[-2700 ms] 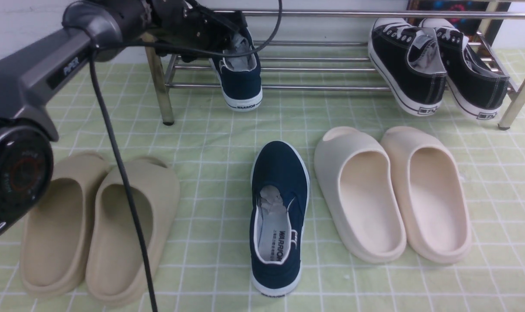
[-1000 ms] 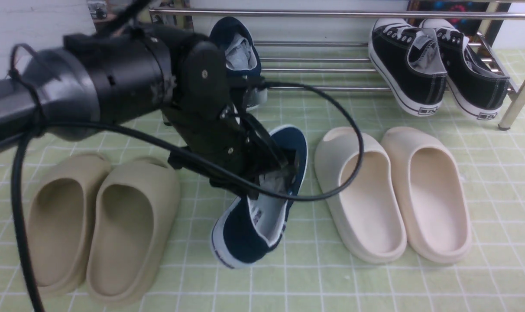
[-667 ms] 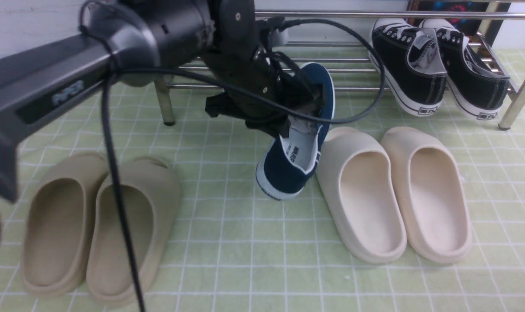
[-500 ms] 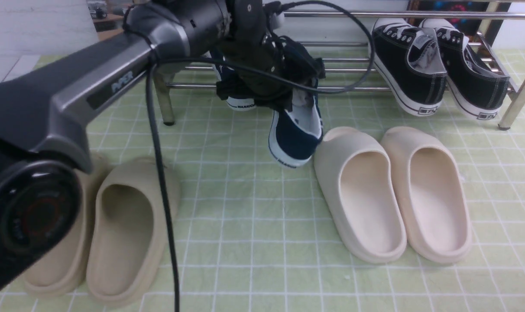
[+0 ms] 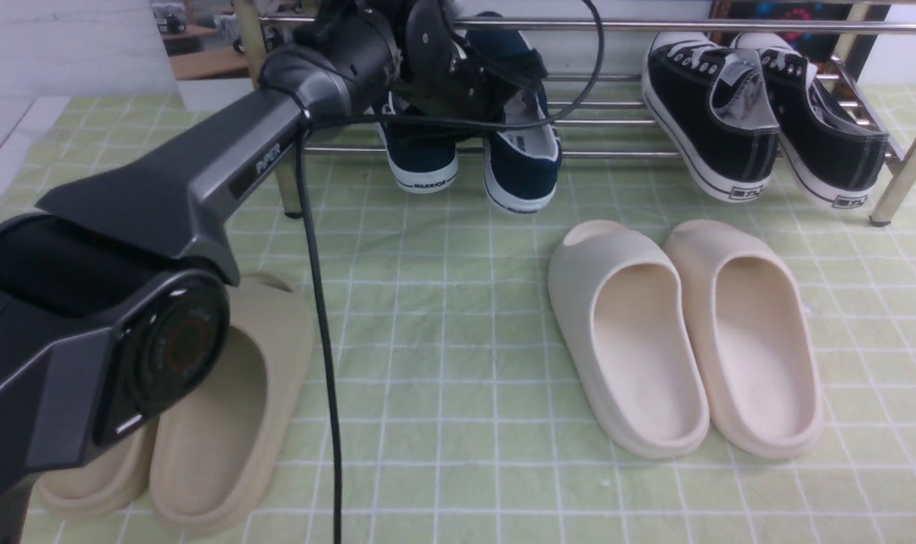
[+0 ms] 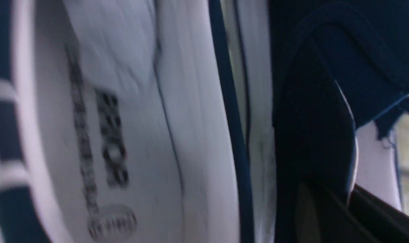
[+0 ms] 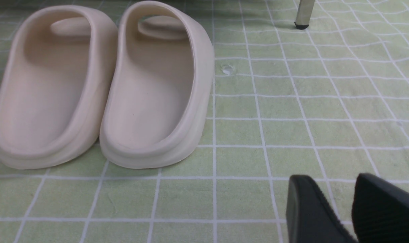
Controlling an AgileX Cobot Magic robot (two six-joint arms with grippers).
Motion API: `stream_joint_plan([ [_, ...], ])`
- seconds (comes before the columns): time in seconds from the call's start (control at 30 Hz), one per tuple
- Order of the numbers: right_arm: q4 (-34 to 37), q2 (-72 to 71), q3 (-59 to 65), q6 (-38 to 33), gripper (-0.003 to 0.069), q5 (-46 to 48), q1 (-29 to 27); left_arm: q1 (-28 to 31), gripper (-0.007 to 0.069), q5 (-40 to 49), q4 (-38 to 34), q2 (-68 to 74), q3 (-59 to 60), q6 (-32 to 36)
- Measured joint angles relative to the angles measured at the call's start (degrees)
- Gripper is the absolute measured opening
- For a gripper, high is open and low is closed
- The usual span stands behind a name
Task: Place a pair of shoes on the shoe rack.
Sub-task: Use the left arm to put a shoe into the shoe rack
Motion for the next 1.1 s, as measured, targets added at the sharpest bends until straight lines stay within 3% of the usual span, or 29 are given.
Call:
stream_joint_plan([
  [0.33,0.0,0.0,0.0,0.0,0.0239,0.0,0.0,0.58,0.0027,-2.86,3.07,0.02,-0.23,1.08],
  [0.43,0.0,0.0,0.0,0.0,0.0239,0.0,0.0,0.58,0.0093,-3.62,4.11,0.02,-0.29,2.33],
  [0.67,0.0,0.0,0.0,0.0,0.0239,0.0,0.0,0.58,0.0327,-4.84,4.68,-0.29,-0.86,8.08],
  [0.77,0.0,0.0,0.0,0.0,0.0239,0.0,0.0,1.01,0.0365,-1.3,4.85,-0.92,-0.86,8.97],
  [0.97,0.0,0.0,0.0,0.0,0.0239,0.0,0.0,1.52,0.0349,5.54,4.85,-3.23,-0.86,10.66],
  [1.1,0.0,0.0,0.0,0.0,0.0239,0.0,0.0,1.52,0.0292,9.34,1.02,-5.98,-0.97,12.88],
])
